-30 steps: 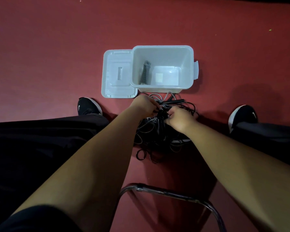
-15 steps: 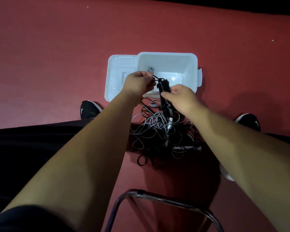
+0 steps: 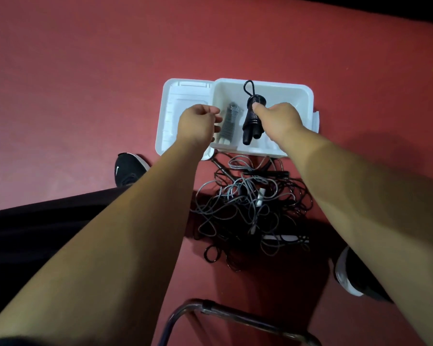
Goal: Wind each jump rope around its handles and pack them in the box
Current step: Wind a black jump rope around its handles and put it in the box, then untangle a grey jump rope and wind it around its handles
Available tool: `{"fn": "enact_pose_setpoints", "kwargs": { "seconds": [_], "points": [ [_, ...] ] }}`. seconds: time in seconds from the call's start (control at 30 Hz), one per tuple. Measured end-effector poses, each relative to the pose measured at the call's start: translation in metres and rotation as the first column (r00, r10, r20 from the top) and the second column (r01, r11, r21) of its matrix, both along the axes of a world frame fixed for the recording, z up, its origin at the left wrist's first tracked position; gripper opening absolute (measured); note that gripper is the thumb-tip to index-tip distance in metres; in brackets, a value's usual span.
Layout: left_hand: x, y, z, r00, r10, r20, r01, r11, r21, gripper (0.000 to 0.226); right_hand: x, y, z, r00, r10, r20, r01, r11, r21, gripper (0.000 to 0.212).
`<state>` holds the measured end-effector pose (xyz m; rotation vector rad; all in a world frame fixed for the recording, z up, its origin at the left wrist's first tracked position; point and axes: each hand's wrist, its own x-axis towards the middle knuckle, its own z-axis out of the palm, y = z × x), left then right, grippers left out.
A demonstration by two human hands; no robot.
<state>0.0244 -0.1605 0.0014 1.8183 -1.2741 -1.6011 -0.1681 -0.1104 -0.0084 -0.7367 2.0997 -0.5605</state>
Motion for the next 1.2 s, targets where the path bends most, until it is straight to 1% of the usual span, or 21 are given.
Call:
{"fn": "enact_pose_setpoints", "kwargs": {
  "seconds": [0.07,0.17,0.27,0.3,0.33,0.37,0.4,0.43,0.47,0.5,0.53,0.57,0.6,0.63,0.67,0.73,0.87,0.93,1.03,1.13,1.2],
  "points": [
    [0.005,0.0,-0.005,0.999,0.048,0.007,-0.048,0.998,-0.037,0.027,0.001,-0.008,-0.009,1.0,0.017,0.012,-0.017,0.999,0.034,0.047],
    [0.012,0.001,-0.01,0.983,0.178,0.053,-0.174,0.981,-0.083,0.026,0.002,-0.011,-0.014,0.995,0.091,-0.03,-0.087,0.992,0.093,0.041],
    [0.029,0.006,-0.023,0.937,0.311,0.161,-0.292,0.948,-0.128,0.027,0.002,-0.004,-0.015,0.995,0.089,-0.051,-0.086,0.994,0.064,0.037],
    [0.034,0.008,-0.025,0.92,0.341,0.191,-0.325,0.939,-0.111,0.028,0.003,0.0,-0.014,0.994,0.087,-0.062,-0.084,0.996,0.039,0.036],
    [0.039,0.011,-0.03,0.917,0.331,0.223,-0.319,0.944,-0.089,0.029,0.004,0.004,-0.014,0.994,0.081,-0.078,-0.081,0.997,0.012,0.034],
    [0.044,0.014,-0.037,0.921,0.242,0.305,-0.239,0.97,-0.047,0.03,0.005,0.01,-0.013,0.993,0.071,-0.092,-0.074,0.997,-0.021,0.032],
    [0.044,0.021,-0.031,0.914,0.078,0.399,-0.101,0.994,0.036,0.029,0.007,0.017,-0.011,0.994,0.057,-0.097,-0.063,0.996,-0.06,0.03],
    [0.045,0.029,-0.03,0.857,-0.153,0.493,0.071,0.981,0.181,0.026,0.009,0.024,-0.009,0.994,0.044,-0.097,-0.054,0.993,-0.101,0.028],
    [0.046,0.038,-0.031,0.807,-0.299,0.509,0.152,0.939,0.31,0.022,0.011,0.032,-0.008,0.994,0.035,-0.099,-0.049,0.989,-0.138,0.026],
    [0.049,0.049,-0.03,0.777,-0.427,0.462,0.225,0.874,0.431,0.019,0.013,0.04,-0.007,0.993,0.032,-0.113,-0.051,0.984,-0.169,0.026],
    [0.053,0.062,-0.033,0.701,-0.569,0.43,0.367,0.804,0.467,0.024,0.015,0.048,-0.006,0.99,0.034,-0.138,-0.059,0.981,-0.186,0.026],
    [0.055,0.073,-0.037,0.635,-0.664,0.394,0.447,0.733,0.513,0.033,0.017,0.056,-0.006,0.986,0.038,-0.161,-0.07,0.978,-0.197,0.026],
    [0.059,0.082,-0.046,0.581,-0.719,0.382,0.506,0.686,0.523,0.041,0.02,0.064,-0.005,0.984,0.047,-0.174,-0.083,0.975,-0.205,0.026],
    [0.061,0.089,-0.047,0.55,-0.743,0.381,0.538,0.664,0.519,0.047,0.022,0.071,-0.004,0.982,0.063,-0.178,-0.1,0.973,-0.209,0.025],
    [0.061,0.095,-0.046,0.533,-0.748,0.395,0.553,0.661,0.506,0.051,0.025,0.079,-0.003,0.98,0.087,-0.177,-0.124,0.971,-0.205,0.024],
    [0.062,0.1,-0.036,0.542,-0.733,0.412,0.591,0.68,0.433,0.051,0.029,0.091,0.002,0.973,0.147,-0.178,-0.178,0.968,-0.174,0.023],
    [0.054,0.096,-0.001,0.547,-0.746,0.379,0.687,0.659,0.305,0.024,0.033,0.107,0.023,0.953,0.276,-0.129,-0.281,0.959,-0.029,0.027],
    [0.052,0.092,0.02,0.546,-0.737,0.398,0.704,0.661,0.259,0.02,0.033,0.115,0.036,0.945,0.311,-0.103,-0.31,0.95,0.025,0.028],
    [0.05,0.091,0.06,0.573,-0.722,0.388,0.712,0.673,0.2,0.021,0.03,0.123,0.061,0.931,0.35,-0.102,-0.342,0.936,0.086,0.027],
    [0.05,0.091,0.103,0.634,-0.691,0.346,0.705,0.701,0.108,0.02,0.028,0.13,0.096,0.892,0.448,-0.058,-0.432,0.883,0.182,0.027],
    [0.049,0.09,0.136,0.657,-0.675,0.337,0.708,0.705,0.03,0.02,0.027,0.136,0.121,0.873,0.486,-0.039,-0.471,0.861,0.192,0.025]
  ]
}}
